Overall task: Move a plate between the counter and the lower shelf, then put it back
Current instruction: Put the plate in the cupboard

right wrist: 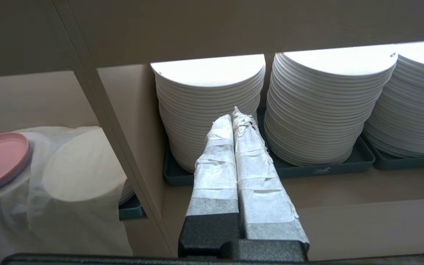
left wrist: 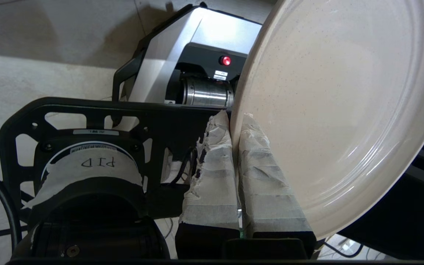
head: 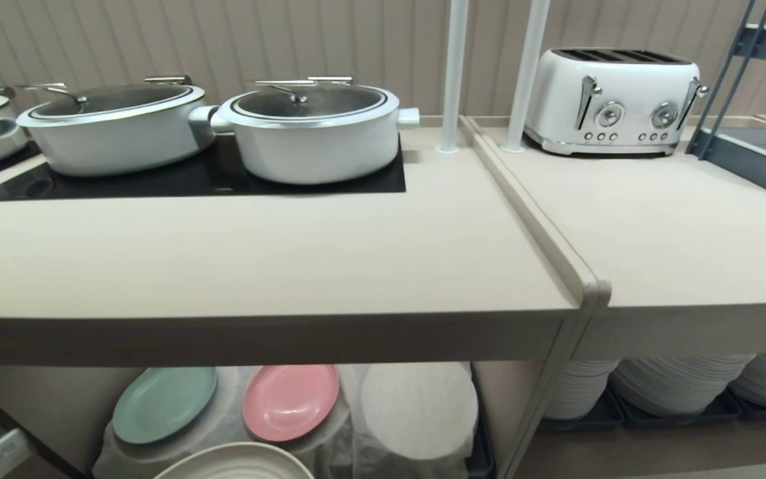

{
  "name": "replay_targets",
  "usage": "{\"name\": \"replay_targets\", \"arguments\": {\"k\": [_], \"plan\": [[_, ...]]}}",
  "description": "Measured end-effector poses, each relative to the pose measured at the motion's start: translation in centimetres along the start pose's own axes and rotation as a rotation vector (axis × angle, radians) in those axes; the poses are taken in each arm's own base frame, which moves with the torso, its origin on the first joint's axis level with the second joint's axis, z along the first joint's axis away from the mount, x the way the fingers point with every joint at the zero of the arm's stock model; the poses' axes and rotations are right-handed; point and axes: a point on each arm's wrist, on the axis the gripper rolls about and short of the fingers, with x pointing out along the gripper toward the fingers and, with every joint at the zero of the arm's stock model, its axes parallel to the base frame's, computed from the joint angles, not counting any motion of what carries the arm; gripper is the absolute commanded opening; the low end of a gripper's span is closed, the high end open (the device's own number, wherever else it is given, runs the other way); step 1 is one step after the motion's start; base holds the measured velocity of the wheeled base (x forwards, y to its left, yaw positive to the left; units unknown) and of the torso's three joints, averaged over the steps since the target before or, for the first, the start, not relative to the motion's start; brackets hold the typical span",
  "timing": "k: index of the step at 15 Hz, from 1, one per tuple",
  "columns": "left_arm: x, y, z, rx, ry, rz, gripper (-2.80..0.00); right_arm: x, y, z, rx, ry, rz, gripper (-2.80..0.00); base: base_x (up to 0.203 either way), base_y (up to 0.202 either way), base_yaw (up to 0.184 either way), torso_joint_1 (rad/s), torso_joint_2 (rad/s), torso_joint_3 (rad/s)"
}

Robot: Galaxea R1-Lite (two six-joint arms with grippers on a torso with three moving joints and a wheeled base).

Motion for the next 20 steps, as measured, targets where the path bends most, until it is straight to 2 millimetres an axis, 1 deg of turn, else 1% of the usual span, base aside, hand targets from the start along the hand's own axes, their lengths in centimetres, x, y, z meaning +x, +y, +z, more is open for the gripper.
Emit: {"name": "replay_targets", "arguments": {"k": [12, 18, 20], "plan": [[0.18, 0.13, -0.15, -0.003, 0.009, 0.004, -2.8, 0.0, 0.0, 0.0, 0.0, 0.0, 0.0, -2.8, 0.0, 0.0, 0.0, -0.194, 0.48, 0.288], [0.19, 0.13, -0.16, -0.003, 0.011, 0.003, -2.8, 0.0, 0.0, 0.0, 0.0, 0.0, 0.0, -2.8, 0.0, 0.0, 0.0, -0.135, 0.45, 0.312], [0.19, 0.13, -0.15, -0.003, 0.01, 0.003, -2.8, 0.0, 0.0, 0.0, 0.0, 0.0, 0.0, -2.8, 0.0, 0.0, 0.0, -0.047, 0.19, 0.147]]}}
